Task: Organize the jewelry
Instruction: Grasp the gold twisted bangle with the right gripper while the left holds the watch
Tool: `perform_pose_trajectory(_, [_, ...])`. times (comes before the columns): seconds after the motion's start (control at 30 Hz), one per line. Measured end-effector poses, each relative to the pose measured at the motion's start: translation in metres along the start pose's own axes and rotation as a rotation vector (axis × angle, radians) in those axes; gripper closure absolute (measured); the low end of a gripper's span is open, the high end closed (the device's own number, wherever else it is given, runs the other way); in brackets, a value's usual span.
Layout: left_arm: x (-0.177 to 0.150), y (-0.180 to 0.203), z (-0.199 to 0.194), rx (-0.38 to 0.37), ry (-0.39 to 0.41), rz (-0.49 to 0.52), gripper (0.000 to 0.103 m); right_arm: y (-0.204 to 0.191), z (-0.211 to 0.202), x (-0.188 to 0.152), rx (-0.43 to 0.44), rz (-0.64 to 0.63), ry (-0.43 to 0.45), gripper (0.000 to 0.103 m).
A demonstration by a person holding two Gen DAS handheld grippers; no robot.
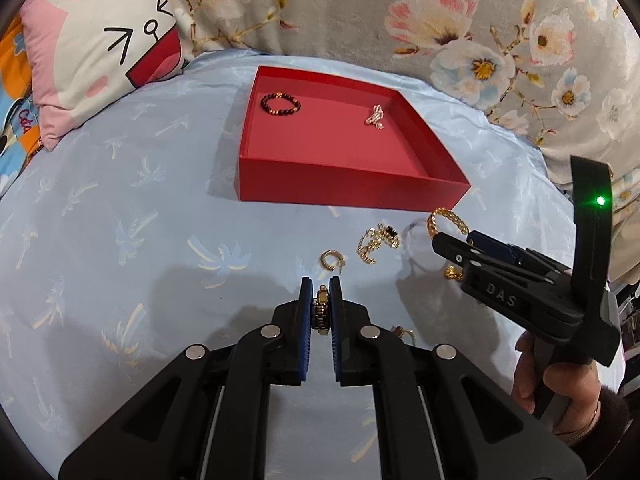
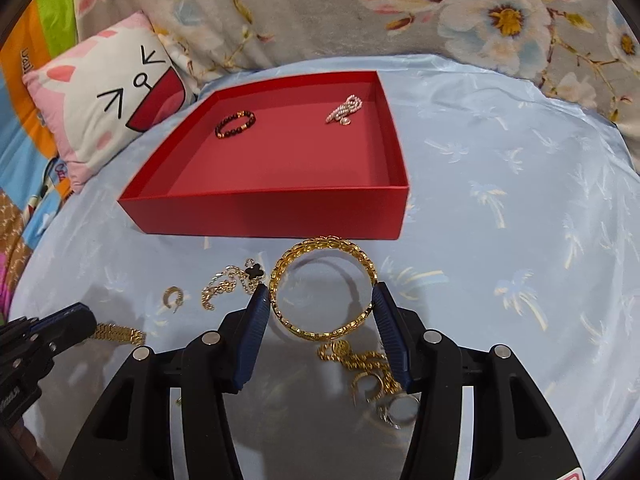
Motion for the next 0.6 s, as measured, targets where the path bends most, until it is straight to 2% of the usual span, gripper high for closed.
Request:
perform_pose_trajectory(0.37, [0.033,0.01,-0.046,-0.062,0.083,0.015,0.096,-0.008,-0.056,-0.006,0.046,0.044,0.063,0.051])
perform_pose_trajectory(0.5, [0.061,0.017,-0.054,-0.09,0.129,0.021,0.096,-0.011,-0.067,0.008,0.063,0.036,0.093,0.051])
perform_pose_trajectory(0.6, [0.086,0.019,-0.051,-0.079,0.169,0.029,0.096,-0.011,-0.067,0.027,0.057,0.021,0.116,0.051])
Point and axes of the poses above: each gripper's, at about its wrist camera, not at the fingertips, and z roughly the way its jaws point, y to its right, x to its top, the point moved 4 cm from there along z, roughly the way its jaws point, and after that the axes turned 8 degrees about x, right-handed, at the moved point
